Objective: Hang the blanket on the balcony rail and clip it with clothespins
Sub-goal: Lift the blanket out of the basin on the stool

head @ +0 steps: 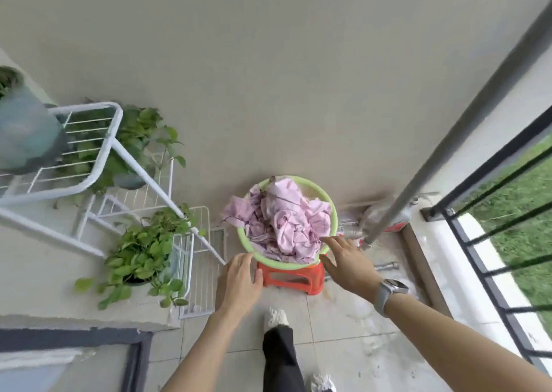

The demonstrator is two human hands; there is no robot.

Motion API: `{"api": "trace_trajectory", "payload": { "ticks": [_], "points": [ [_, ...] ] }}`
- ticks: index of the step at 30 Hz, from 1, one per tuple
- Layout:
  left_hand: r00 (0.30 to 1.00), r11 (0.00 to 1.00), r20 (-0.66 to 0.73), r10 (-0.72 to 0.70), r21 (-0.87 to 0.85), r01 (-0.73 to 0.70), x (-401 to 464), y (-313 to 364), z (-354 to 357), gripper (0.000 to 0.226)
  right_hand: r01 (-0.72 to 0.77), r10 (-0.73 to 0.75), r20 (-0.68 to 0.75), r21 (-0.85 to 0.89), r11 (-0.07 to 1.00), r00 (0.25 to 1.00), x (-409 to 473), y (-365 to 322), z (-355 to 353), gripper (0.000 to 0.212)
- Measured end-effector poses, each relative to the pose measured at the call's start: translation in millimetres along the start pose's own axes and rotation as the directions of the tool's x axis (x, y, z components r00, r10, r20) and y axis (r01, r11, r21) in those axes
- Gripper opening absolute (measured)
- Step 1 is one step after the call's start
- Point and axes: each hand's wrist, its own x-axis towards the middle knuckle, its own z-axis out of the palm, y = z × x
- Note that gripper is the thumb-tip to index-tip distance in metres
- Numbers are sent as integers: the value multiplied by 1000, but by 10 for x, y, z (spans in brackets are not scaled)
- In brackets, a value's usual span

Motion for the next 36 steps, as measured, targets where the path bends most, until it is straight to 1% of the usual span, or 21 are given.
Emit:
{"api": "trace_trajectory", "payload": {
  "ticks": [3,7,11,14,16,17,18,20,22,25,27,29,30,32,33,34,36],
  "points": [
    [999,1000,48,-21,1,21,766,-200,145,42,-39,39,36,1,999,999,771,45,158,46],
    [988,998,145,-56,-12,59,1698,-493,365,43,-139,140,74,-10,990,987,1737,91,429,46],
    [983,996,166,-83,-26,89,2411,-784,660,41,-84,96,109,-109,990,989,2603,151,789,48],
    [980,994,180,-85,-55,96,2723,-974,899,41,-36,52,126,-130,991,991,3130,160,1087,66],
    [978,991,192,-86,-84,104,2849,-1071,1041,43,7,18,184,-135,991,983,3387,169,1261,79],
    [976,989,198,-86,-105,109,2895,-1109,1103,44,25,5,211,-142,990,977,3475,191,1331,80],
    [976,985,202,-84,-128,111,2935,-1138,1151,45,38,-1,232,-154,987,973,3531,217,1384,77],
    [978,978,200,-66,-183,103,3000,-1151,1224,47,14,23,228,-159,987,973,3559,286,1441,54],
    [982,957,180,-48,-274,97,3061,-1106,1264,50,-62,70,139,-58,996,988,3481,377,1435,31],
    [984,889,171,-57,-439,128,3165,-985,1315,62,-148,154,-20,192,970,988,3183,525,1272,21],
    [963,825,261,-68,-527,202,3225,-867,1352,78,-139,190,-144,306,942,971,2935,626,1099,20],
    [911,735,403,-88,-591,332,3261,-706,1386,93,-110,218,-219,420,901,951,2694,676,934,25],
    [885,698,454,-105,-600,391,3277,-644,1413,99,-99,232,-233,470,877,944,2599,674,895,28],
    [852,677,499,-159,-573,462,3297,-512,1474,108,-110,264,-225,529,841,938,2442,659,861,30],
    [848,678,485,-212,-552,486,3305,-475,1513,113,-127,285,-213,549,826,935,2382,642,873,29],
    [843,656,459,-282,-549,518,3314,-454,1541,117,-141,304,-205,566,812,930,2337,626,892,28],
    [800,565,412,-437,-566,600,3319,-479,1577,115,-168,336,-195,580,797,921,2285,600,930,26]
  ]
}}
